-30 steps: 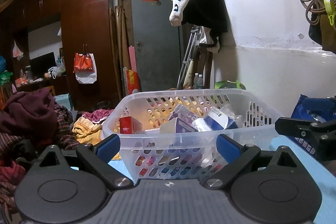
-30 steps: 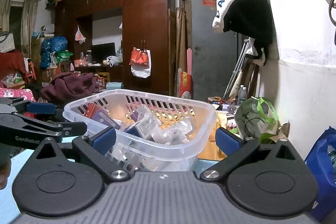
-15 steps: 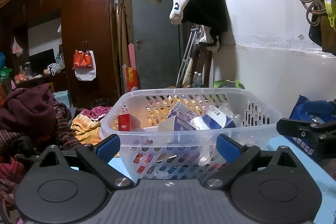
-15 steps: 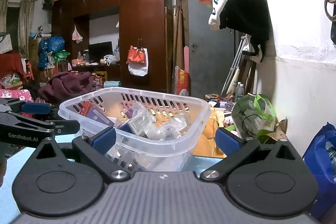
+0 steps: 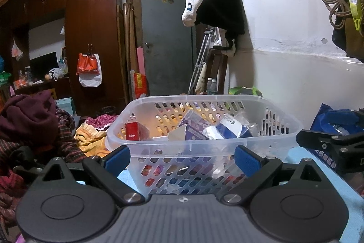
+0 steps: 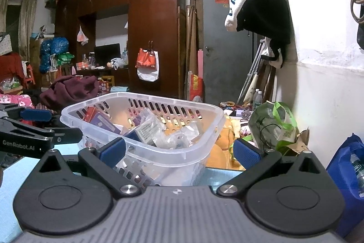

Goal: Organize objects

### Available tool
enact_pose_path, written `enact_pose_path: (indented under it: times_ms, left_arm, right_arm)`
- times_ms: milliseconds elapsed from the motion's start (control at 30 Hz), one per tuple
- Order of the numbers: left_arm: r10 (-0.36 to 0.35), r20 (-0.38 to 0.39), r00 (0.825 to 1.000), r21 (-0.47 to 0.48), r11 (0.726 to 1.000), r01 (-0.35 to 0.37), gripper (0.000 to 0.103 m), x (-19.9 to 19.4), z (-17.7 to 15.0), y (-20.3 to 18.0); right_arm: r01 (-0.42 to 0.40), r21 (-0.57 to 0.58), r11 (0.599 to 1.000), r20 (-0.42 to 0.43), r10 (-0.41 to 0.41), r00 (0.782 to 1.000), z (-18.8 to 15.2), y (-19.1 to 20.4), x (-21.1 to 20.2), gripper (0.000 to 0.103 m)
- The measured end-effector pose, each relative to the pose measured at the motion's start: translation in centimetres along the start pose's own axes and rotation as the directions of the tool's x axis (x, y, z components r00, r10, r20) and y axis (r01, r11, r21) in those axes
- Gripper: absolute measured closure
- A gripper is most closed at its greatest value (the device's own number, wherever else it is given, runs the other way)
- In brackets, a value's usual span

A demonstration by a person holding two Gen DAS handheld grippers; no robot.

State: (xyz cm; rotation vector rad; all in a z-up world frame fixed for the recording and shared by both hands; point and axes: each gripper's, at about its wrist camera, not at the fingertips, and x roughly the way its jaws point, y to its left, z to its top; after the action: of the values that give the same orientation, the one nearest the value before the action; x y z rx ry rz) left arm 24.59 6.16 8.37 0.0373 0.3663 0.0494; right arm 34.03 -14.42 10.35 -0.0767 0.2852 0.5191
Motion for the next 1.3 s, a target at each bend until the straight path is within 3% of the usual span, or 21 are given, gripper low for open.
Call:
enact_pose_path:
  times_ms: [1300]
  left_arm:
    - [0.018,-0.043,0.999,-0.017,1.000,-0.019,0.004,0.33,0.06,-0.19]
  right_arm:
    - [0.001,0.016,1.000,-0.018,-0.001,1.000,-0.47,-0.51,0.32,0.000]
